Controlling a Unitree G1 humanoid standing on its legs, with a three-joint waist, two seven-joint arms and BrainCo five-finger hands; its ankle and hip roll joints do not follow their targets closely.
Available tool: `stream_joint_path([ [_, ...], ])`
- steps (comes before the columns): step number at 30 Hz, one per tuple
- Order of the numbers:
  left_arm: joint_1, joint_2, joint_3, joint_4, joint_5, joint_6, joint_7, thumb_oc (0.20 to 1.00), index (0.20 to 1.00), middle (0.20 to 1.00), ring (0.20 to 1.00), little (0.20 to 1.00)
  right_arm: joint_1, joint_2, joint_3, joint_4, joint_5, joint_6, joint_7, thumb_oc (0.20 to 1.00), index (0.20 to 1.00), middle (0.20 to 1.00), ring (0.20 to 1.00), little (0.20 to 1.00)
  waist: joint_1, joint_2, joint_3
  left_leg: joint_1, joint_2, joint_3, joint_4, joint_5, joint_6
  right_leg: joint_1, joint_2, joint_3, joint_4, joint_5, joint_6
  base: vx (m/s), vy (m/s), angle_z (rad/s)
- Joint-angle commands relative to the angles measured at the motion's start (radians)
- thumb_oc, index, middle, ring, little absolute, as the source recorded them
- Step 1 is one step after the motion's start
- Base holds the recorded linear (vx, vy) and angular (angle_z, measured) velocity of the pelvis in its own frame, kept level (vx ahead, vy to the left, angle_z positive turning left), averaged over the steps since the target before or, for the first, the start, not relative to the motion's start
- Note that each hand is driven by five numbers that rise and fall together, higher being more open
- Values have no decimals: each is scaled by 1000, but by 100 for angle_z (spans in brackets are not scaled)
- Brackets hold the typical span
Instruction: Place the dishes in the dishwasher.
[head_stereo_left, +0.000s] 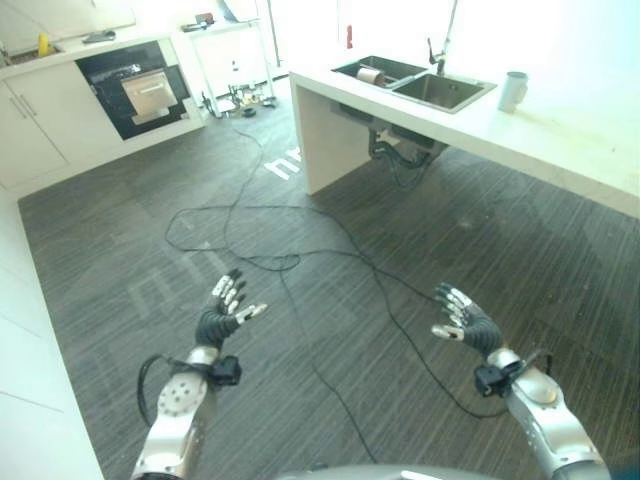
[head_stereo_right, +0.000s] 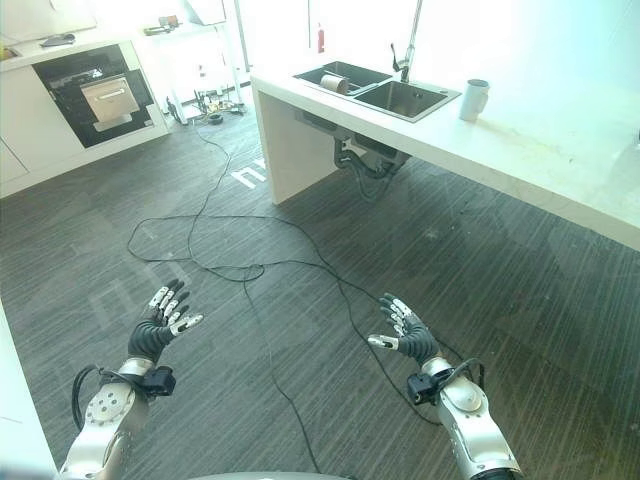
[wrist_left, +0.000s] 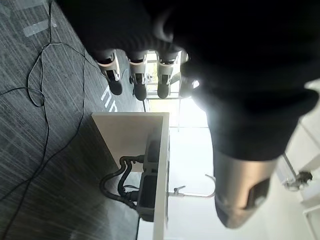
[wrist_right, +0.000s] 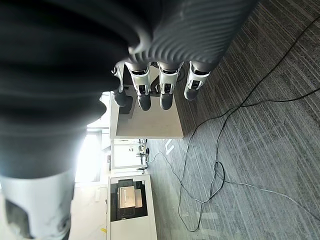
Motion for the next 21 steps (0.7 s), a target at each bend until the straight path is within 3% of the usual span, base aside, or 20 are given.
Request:
stream_joint_path([
  [1, -50, 74, -9, -21, 55, -26, -44, 1000, 1000, 1000, 1000, 1000, -51, -26, -27, -88, -5, -58, 3, 1000, 1000, 1000, 1000, 1000, -4, -23, -11, 52, 19, 34, 5, -132, -33, 8, -43, -1, 1, -20, 75, 0, 0, 0],
  [8, -44, 107, -12, -30, 133, -24, -57, 1000, 1000, 1000, 1000, 1000, -45, -35, -40, -98, -4, -54, 8, 1000, 1000, 1000, 1000, 1000, -10, -16, -9, 55, 21, 39, 5, -133, -32, 8, -43, 6, 1, -21, 77, 13, 2, -5],
  [21, -46, 117, -8, -40, 143, -17, -69, 1000, 1000, 1000, 1000, 1000, -44, -29, -38, -101, -9, -48, 6, 1000, 1000, 1000, 1000, 1000, -13, -10, -6, 61, 22, 42, 5, -134, -32, 13, -41, 6, 1, -24, 76, 4, -9, 0],
])
